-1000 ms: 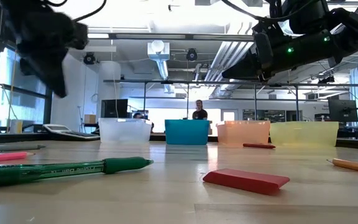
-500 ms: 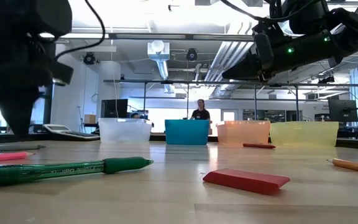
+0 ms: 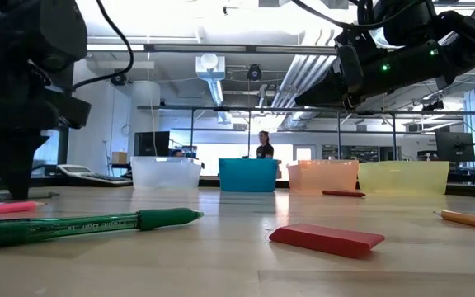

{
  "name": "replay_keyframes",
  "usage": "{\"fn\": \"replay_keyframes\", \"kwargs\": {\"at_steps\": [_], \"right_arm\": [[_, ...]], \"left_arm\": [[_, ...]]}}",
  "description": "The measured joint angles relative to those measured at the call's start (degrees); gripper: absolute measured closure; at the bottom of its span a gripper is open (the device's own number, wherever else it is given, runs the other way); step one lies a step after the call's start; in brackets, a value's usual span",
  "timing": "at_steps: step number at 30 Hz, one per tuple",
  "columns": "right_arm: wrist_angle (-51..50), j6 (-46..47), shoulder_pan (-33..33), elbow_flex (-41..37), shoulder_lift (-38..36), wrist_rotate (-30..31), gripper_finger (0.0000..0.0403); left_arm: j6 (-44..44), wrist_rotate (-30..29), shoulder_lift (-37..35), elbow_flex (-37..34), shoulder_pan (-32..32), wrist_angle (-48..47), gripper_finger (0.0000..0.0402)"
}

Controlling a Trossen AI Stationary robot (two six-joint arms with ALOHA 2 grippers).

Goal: Sort crayons/erasers/pens/pencils in bins
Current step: Put the gray crayon into the blue bin

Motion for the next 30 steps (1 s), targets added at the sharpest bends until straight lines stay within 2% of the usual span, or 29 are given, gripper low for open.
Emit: {"fn": "replay_keyframes", "kwargs": {"at_steps": [5,8,15,25,30], "right_arm": [[0.0,0.0,0.0,0.0,0.0,-0.02,0.0403],[-0.01,0.0,0.0,0.0,0.0,-0.01,0.0403],[0.0,-0.02,0.0,0.0,0.0,0.01,0.0403],[-0.36,-0.07,0.0,0.0,0.0,0.01,0.0403],[-0.36,-0.09,0.0,0.0,0.0,0.01,0.0403]], "left_arm": [[2.06,0.92,0.07,-0.09,0.02,1.28,0.0382],[3.92,0.89,0.07,-0.13,0.02,1.7,0.0395],[4.43,-1.05,-1.34,-0.13,0.0,3.73,0.0392],[4.9,-5.86,-7.14,0.02,0.8,7.84,0.0393],[9.92,-9.78,-9.92,0.02,4.8,16.14,0.0394]]}}
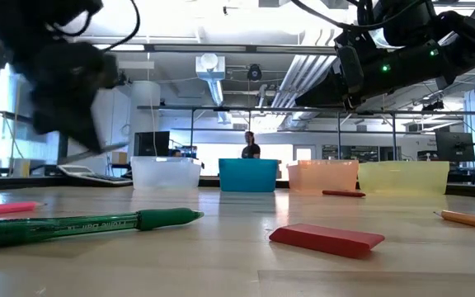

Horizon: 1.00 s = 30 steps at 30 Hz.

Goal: Sort crayons/erasers/pens/pencils in bins
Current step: Put the gray crayon into the blue bin

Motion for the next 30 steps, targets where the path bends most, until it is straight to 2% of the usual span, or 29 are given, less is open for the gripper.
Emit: {"fn": "replay_keyframes", "kwargs": {"at_steps": [8,14,22,30], "right_arm": [[0.0,0.09,0.0,0.0,0.0,0.0,0.0403],[-0.02,-0.25,0.0,0.0,0.0,0.0,0.0403],[-0.02,-0.46,0.0,0.0,0.0,0.01,0.0403],[-0.02,-0.38,0.0,0.0,0.0,0.01,0.0403]], "left_arm": [[14.91,-1.69,1.08,0.11,12.13,24.85,0.0394],[23.79,2.78,2.56,0.15,22.47,38.08,0.0394],[33.41,9.15,8.01,9.55,31.61,37.45,0.0394],[38.7,12.87,19.82,22.03,37.81,36.29,0.0394]]}}
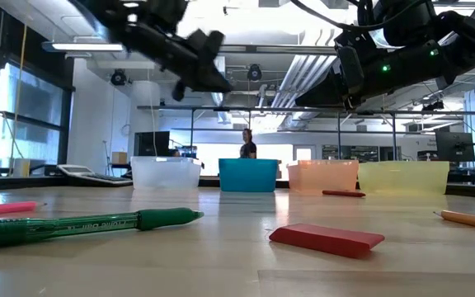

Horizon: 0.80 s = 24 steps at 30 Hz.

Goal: Sort crayons/erasers/pens/pencils in bins
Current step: Put the gray crayon into the blue bin

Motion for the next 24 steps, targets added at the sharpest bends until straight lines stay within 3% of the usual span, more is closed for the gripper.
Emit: {"fn": "replay_keyframes", "kwargs": {"at_steps": [14,24], "right_arm": [[0.01,-0.1,0.0,0.0,0.0,0.01,0.0403],[0.01,-0.1,0.0,0.0,0.0,0.01,0.0403]], "left_arm": [[5.15,2.21,24.78,20.13,4.53,-6.63,0.0394],[5.28,2.1,32.17,25.46,7.16,-15.4,0.0394]]}}
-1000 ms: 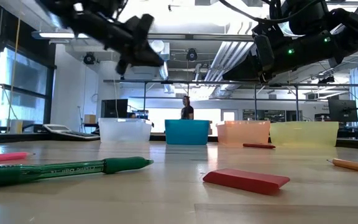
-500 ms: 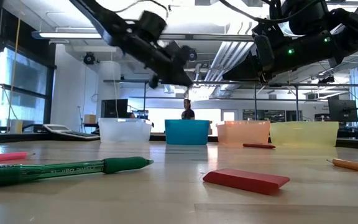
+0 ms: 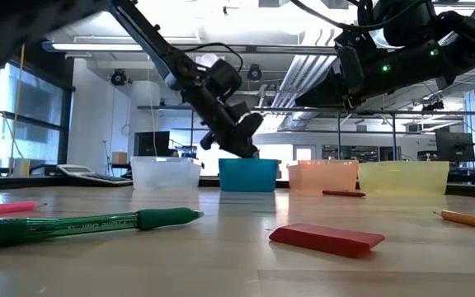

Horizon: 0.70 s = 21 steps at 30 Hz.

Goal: Sort crayons/erasers/pens/pencils in bins
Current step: Put the gray crayon into the blue bin, then put the orange pencil into the orange bin

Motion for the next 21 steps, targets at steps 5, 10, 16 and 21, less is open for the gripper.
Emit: {"fn": "replay_keyframes", "kwargs": {"at_steps": [5,10,16,21], "right_arm": [[-0.01,0.01,0.02,0.0,0.0,0.0,0.0403],[-0.01,-0.02,0.01,0.0,0.0,0.01,0.0403],[-0.01,-0.02,0.02,0.0,0.0,-0.02,0.0403],[-0.01,-0.02,0.02,0.0,0.0,-0.04,0.0403]], "left_arm": [[0.01,1.11,0.99,-0.02,0.57,-1.68,0.0394],[0.04,1.07,0.99,-0.02,0.47,-1.54,0.0371],[1.46,1.34,0.69,-0.02,0.58,-1.99,0.0332],[4.95,1.47,-1.68,-0.04,0.04,-4.32,0.0328]]}}
